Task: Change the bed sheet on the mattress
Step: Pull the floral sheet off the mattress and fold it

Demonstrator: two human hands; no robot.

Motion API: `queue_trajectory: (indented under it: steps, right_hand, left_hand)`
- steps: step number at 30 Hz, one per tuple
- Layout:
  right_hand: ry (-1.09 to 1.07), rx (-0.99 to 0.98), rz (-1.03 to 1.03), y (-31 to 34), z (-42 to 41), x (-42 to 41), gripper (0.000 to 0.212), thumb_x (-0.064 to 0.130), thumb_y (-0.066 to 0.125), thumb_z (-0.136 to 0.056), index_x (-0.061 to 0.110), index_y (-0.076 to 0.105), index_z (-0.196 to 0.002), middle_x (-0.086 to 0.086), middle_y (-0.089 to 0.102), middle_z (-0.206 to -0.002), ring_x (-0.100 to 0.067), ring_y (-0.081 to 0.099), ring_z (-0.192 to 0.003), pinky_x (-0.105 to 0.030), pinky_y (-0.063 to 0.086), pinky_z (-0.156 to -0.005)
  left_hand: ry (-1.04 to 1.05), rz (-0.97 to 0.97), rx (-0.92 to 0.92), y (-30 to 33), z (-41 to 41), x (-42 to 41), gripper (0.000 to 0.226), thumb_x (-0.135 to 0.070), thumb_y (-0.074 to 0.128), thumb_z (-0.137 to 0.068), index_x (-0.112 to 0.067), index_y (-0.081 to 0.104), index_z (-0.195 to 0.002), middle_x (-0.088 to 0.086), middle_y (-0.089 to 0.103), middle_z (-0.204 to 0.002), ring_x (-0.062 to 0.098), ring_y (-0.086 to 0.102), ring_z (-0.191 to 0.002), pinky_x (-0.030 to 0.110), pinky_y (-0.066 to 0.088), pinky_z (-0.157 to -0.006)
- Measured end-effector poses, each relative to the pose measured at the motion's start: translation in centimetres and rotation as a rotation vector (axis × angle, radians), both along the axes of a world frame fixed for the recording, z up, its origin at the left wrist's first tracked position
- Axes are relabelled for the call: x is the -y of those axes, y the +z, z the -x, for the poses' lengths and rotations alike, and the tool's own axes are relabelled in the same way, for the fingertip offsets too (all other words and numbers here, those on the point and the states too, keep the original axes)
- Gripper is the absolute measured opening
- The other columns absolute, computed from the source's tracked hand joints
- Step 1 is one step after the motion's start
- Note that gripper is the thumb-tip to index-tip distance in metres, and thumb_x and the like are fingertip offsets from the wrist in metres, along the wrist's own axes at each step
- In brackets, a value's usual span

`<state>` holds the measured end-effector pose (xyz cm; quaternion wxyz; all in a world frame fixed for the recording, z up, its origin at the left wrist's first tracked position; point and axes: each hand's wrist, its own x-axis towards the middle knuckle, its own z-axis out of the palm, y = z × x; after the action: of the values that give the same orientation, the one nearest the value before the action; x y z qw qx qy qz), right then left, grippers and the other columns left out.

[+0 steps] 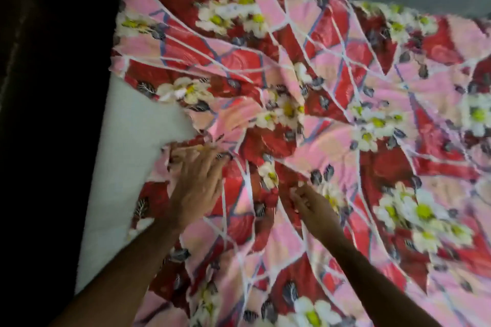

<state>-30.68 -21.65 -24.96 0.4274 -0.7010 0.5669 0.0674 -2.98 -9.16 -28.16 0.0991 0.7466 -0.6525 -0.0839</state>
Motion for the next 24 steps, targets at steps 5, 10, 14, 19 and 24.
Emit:
queue_trajectory:
  steps: [5,10,14,19,24]
  right_hand:
    - [-0.308,-0.161,-0.096,1.2,11.2,-11.9,0.012,0.038,0.062,-0.095,0.027,0.058,-0.094,0.007,0.069,-0.081,-0.024,0.069,-0.079,-0.036,0.051,-0.068]
    - [-0.732,-0.441,-0.260,1.7,18.8,-19.1,0.062,0.083,0.057,-0.074,0.022,0.061,-0.085,0.003,0.070,-0.082,-0.029,0.066,-0.084,-0.039,0.052,-0.075]
    - [-1.158,-0.069,-0.619,1.0,20.3,-20.6,0.070,0.085,0.063,-0.068,0.021,0.065,-0.097,-0.001,0.069,-0.086,-0.020,0.064,-0.077,-0.028,0.047,-0.061]
    - [-1.086,0.176,-0.431,-1.5,23.5,-22.2,0.014,0.028,0.070,-0.093,0.023,0.068,-0.080,0.000,0.068,-0.071,-0.011,0.065,-0.059,-0.022,0.046,-0.053]
    - [-1.027,0.498,-0.482,-0.5,26.0,-22.8,0.016,0.025,0.072,-0.091,0.011,0.073,-0.084,-0.004,0.073,-0.072,-0.013,0.070,-0.063,-0.025,0.057,-0.066]
  left_hand:
    - [-0.560,-0.032,-0.144,0.8,11.1,-6.5,0.042,-0.033,0.049,-0.098,-0.016,0.058,-0.135,0.013,0.045,-0.154,0.033,0.038,-0.146,0.061,0.029,-0.114]
    - [-0.866,-0.239,-0.065,0.2,18.3,-10.8,0.054,-0.049,0.049,-0.090,-0.021,0.058,-0.135,0.004,0.049,-0.148,0.026,0.054,-0.126,0.049,0.044,-0.096]
    - [-0.884,-0.342,0.011,-0.2,21.0,-10.1,0.066,-0.058,0.076,-0.071,-0.023,0.054,-0.122,0.002,0.054,-0.124,0.028,0.052,-0.109,0.046,0.049,-0.081]
    - [-0.942,-0.372,0.147,0.0,23.7,-7.5,0.057,-0.052,0.081,-0.067,-0.023,0.050,-0.105,0.003,0.051,-0.101,0.029,0.051,-0.088,0.044,0.042,-0.072]
    - [-0.942,-0.423,0.117,1.4,24.7,-6.3,0.044,-0.059,0.058,-0.089,-0.019,0.054,-0.108,0.003,0.055,-0.103,0.029,0.055,-0.091,0.044,0.041,-0.077]
